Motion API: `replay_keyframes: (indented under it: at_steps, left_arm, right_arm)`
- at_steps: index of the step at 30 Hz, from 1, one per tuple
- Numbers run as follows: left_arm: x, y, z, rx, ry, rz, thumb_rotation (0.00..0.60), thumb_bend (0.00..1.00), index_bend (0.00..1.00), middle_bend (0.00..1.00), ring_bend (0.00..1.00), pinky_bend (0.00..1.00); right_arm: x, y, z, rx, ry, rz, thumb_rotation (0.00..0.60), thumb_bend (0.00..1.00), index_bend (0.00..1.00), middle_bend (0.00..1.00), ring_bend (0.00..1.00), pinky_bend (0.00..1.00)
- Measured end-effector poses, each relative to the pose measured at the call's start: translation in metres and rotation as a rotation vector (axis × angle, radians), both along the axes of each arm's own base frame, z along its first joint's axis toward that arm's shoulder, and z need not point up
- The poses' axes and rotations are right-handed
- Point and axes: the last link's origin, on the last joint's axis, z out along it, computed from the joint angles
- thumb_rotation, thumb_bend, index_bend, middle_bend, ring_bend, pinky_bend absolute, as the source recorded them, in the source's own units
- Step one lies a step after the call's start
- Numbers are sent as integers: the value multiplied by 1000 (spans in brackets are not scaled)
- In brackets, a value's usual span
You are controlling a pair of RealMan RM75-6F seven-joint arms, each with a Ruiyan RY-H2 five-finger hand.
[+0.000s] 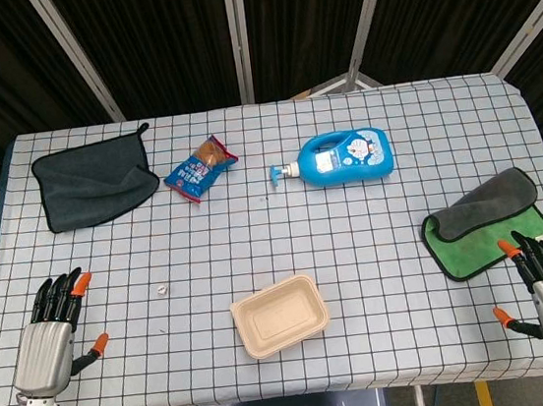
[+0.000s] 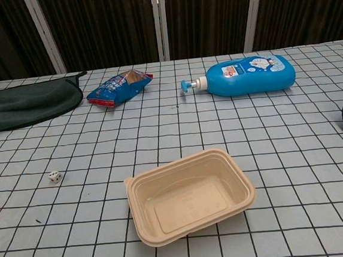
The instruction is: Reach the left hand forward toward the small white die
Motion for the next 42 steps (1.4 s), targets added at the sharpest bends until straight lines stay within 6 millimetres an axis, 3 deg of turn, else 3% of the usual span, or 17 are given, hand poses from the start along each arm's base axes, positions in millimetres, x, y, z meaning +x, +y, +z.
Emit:
replay_keyframes:
  at_steps: [10,18,25,32,42]
  left_arm:
    - [-10,5,-6,-12,46,25,600,255,4,0,0,0]
    - [-21,36,-23,-76,125,60,600,277,233,0,0,0]
    - [-28,72,-51,-162,194,92,600,289,330,0,0,0]
    - [-19,102,-82,-229,242,90,600,304,356,0,0,0]
    - [1,113,-112,-288,290,51,600,318,404,0,0,0]
  right_arm:
    - [3,1,-5,19,19,21,600,100,128,0,0,0]
    - [7,-3,-14,40,20,35,600,100,130,0,0,0]
    - [7,-6,-19,53,28,40,600,100,132,0,0,0]
    - [6,-6,-18,48,22,40,600,100,132,0,0,0]
    - [6,-3,-13,34,11,46,600,100,132,0,0,0]
